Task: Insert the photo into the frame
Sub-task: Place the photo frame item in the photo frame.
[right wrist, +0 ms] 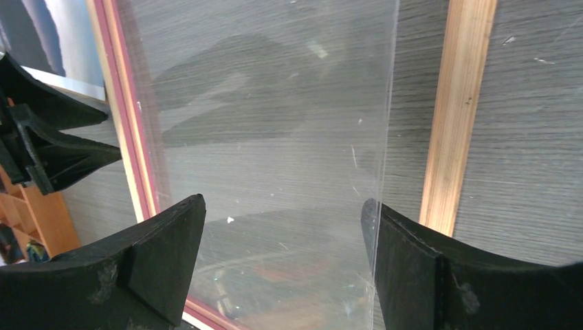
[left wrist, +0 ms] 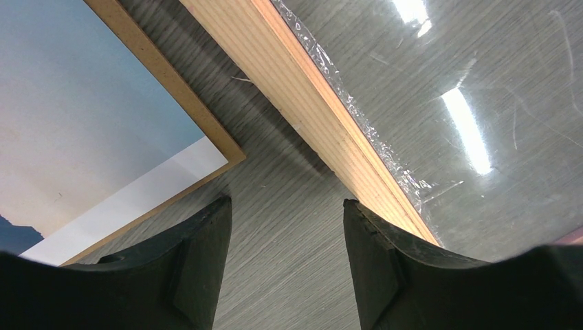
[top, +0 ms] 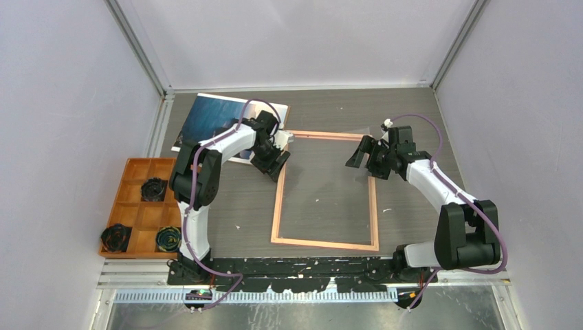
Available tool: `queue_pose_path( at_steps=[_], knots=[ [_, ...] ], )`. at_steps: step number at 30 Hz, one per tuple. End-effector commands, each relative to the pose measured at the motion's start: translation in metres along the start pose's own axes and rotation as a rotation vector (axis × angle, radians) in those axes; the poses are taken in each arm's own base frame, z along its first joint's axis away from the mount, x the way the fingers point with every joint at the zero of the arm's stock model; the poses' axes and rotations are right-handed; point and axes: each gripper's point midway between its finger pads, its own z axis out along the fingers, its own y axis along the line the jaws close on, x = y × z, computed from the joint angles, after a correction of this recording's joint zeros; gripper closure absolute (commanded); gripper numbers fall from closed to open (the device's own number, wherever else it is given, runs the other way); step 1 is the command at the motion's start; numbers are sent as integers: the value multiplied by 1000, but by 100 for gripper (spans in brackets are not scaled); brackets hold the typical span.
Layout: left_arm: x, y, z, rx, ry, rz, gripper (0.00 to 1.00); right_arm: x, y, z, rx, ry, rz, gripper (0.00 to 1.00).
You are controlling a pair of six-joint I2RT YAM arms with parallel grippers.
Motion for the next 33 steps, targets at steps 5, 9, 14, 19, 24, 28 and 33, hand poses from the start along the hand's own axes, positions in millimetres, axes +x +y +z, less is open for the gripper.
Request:
queue_pose_path(
  at_steps=[5, 9, 14, 19, 24, 28, 33],
  knots=[
    [22, -2, 26, 30, 66, 10, 37, -25, 3, -10, 85, -76, -99, 0],
    [22, -1, 25, 30, 64, 9, 37, -26, 1, -9, 102, -81, -107, 0],
    [22, 1, 24, 29, 64, 9, 37, -26, -4, -9, 133, -86, -110, 0],
    [22, 0, 24, 32, 65, 8, 37, -24, -3, -6, 122, -74, -106, 0],
    [23, 1, 24, 29, 66, 7, 37, -23, -1, -3, 110, -66, -100, 0],
    [22, 1, 23, 31, 63, 6, 37, -24, -1, -5, 111, -76, -98, 0],
    [22, -1, 21, 37, 60, 6, 37, -27, -1, -7, 119, -97, -85, 0]
  ],
)
